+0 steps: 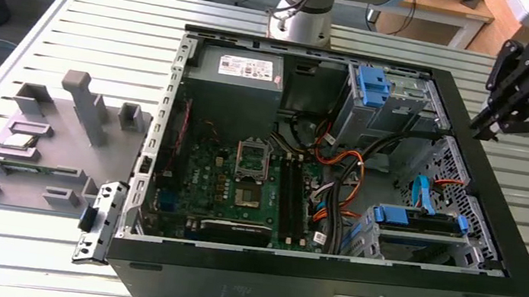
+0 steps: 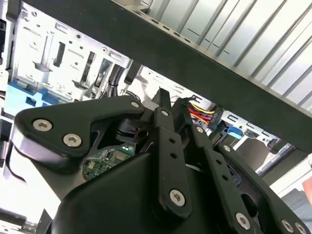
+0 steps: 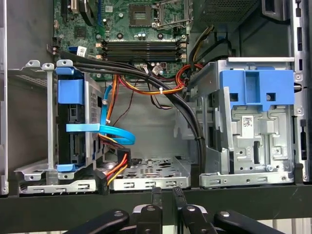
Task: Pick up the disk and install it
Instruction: 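Insert the second disk wire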
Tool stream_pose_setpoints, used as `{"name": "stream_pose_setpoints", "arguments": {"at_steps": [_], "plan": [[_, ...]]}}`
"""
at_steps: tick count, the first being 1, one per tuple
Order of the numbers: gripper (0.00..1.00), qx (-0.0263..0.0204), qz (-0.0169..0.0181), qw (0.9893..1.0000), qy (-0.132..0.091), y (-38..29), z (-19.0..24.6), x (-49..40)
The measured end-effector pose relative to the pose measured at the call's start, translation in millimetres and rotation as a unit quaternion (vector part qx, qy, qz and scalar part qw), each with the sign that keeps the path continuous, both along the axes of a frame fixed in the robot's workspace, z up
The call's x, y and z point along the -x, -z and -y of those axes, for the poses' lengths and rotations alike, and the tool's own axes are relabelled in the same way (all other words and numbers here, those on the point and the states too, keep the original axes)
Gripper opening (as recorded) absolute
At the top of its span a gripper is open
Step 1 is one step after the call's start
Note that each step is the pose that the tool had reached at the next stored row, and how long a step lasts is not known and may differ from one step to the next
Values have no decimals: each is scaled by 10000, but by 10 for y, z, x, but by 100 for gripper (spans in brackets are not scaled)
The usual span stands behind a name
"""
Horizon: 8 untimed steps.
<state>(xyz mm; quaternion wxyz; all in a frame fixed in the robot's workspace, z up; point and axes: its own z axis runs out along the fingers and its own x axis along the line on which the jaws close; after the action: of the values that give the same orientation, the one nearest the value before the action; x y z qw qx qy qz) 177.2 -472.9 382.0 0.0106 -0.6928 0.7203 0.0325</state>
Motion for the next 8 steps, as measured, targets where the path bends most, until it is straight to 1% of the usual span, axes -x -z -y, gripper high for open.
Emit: {"name": "stream_pose_setpoints", "arguments": {"at_steps": [5,8], "plan": [[24,2,0,10000,0,-1,79,0],[24,2,0,10000,0,-1,84,0]]}}
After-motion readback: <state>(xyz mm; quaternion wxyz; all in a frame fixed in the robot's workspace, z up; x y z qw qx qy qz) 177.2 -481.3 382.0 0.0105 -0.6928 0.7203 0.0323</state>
